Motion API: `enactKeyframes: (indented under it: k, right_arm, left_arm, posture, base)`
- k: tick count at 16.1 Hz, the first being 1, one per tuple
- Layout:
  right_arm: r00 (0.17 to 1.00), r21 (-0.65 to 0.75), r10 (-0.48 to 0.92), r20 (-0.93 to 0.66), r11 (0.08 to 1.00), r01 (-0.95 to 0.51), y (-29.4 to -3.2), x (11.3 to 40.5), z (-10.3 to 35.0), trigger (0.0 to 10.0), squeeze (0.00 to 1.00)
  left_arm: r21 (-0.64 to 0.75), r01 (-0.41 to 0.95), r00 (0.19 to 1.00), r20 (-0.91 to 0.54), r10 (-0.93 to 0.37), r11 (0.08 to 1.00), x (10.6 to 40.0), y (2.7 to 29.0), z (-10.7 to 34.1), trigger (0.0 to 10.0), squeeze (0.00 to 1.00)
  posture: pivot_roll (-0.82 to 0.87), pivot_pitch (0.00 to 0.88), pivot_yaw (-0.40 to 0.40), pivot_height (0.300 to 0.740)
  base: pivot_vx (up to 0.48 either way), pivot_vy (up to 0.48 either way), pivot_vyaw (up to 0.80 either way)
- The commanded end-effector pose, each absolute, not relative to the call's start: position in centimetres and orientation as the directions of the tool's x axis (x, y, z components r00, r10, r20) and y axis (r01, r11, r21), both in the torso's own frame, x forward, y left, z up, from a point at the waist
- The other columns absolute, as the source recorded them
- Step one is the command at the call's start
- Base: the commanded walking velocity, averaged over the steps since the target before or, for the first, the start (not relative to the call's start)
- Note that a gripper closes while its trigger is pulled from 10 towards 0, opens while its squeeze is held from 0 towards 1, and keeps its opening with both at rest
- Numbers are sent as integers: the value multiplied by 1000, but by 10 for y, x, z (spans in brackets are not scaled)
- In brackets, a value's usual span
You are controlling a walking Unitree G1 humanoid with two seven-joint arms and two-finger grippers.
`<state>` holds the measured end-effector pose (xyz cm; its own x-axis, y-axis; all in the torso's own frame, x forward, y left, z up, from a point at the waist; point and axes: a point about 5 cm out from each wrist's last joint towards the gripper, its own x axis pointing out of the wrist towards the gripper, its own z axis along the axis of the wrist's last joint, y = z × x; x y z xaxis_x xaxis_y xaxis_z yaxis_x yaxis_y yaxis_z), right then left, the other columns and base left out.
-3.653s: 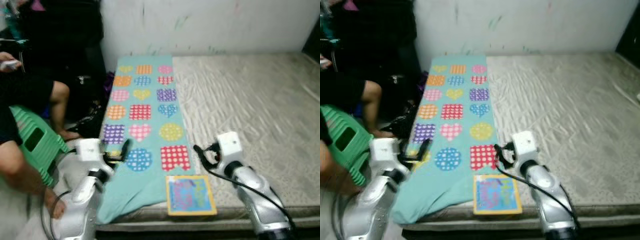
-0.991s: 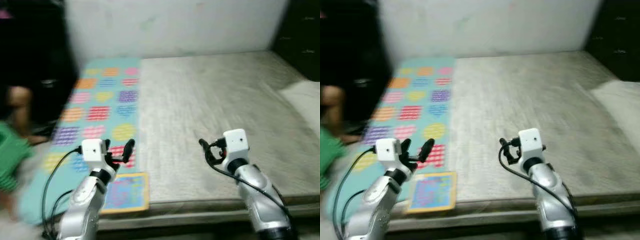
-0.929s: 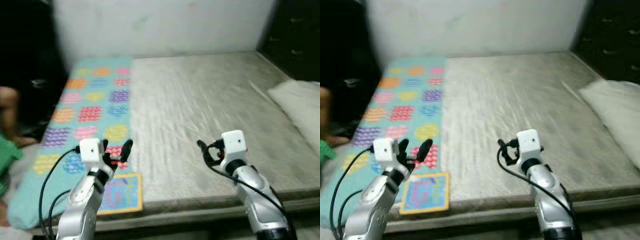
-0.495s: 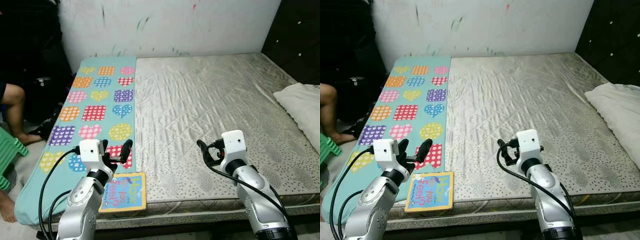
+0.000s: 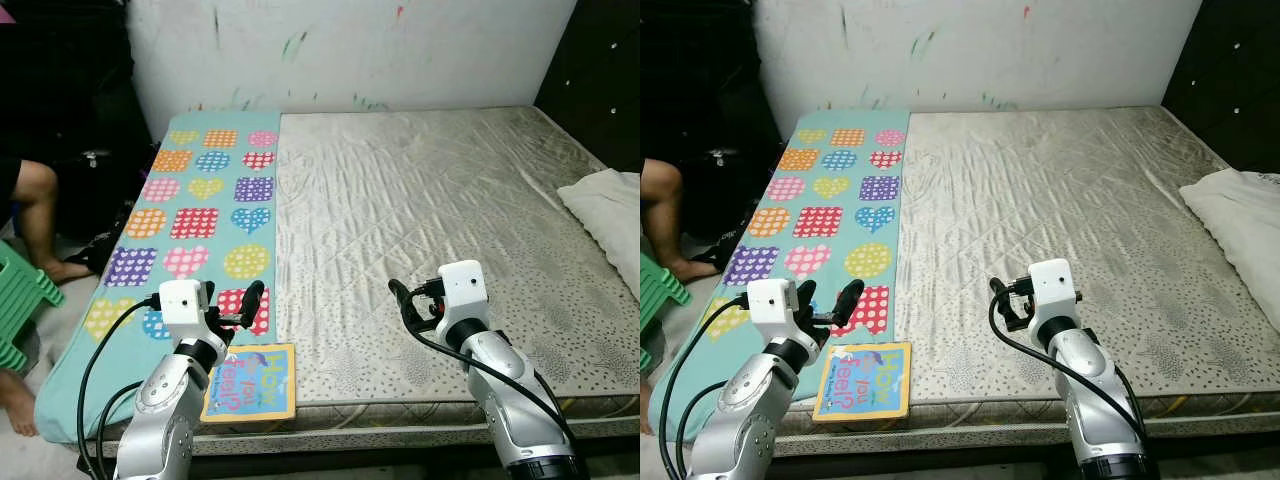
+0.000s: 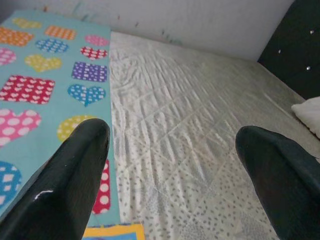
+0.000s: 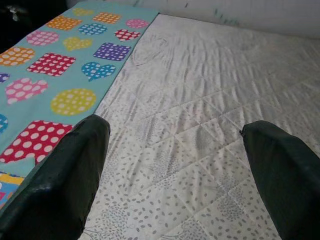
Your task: Clean up the room
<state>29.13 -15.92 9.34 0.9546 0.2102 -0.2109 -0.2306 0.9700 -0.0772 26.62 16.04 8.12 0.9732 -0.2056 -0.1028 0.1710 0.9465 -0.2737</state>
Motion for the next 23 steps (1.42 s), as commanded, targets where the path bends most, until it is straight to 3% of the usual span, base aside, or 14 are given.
enactKeyframes:
  k: [1,7,9,12,15,19,23]
  right_arm:
    - [948,-61,211,-238,971,-232,-159,286,89,10000,0]
    - [923,-45,211,-322,970,-238,-155,263,74,10000,0]
    - [904,-52,223,-366,965,-259,-167,245,75,10000,0]
    - [900,-116,201,-386,958,-264,-187,234,76,10000,0]
    - [898,-111,191,-397,961,-254,-192,239,77,10000,0]
    - [895,-111,220,-388,953,-282,-178,247,78,10000,0]
    - [903,-127,181,-389,961,-247,-181,250,77,10000,0]
  left_arm:
    - [-264,158,970,-137,-199,952,262,161,76,10000,0]
    - [-218,143,966,-181,-184,966,251,171,72,10000,0]
    - [-155,97,977,-171,-124,983,240,202,79,10000,0]
    - [-144,52,981,-180,-78,988,224,220,81,10000,0]
    - [-124,29,977,-206,-54,992,215,224,74,10000,0]
    - [-136,27,980,-193,-53,990,221,224,76,10000,0]
    - [-111,53,984,-163,-71,992,228,220,80,10000,0]
  posture:
    - [-161,0,13,740]
    - [-158,60,36,740]
    - [-151,75,43,740]
    - [-146,79,43,740]
    - [-143,81,39,740]
    - [-141,74,37,740]
    - [-145,62,36,740]
  base:
    - [0,0,0]
    - [0,0,0]
    - [0,0,0]
    - [0,0,0]
    - [0,0,0]
    - [0,0,0]
    - [0,0,0]
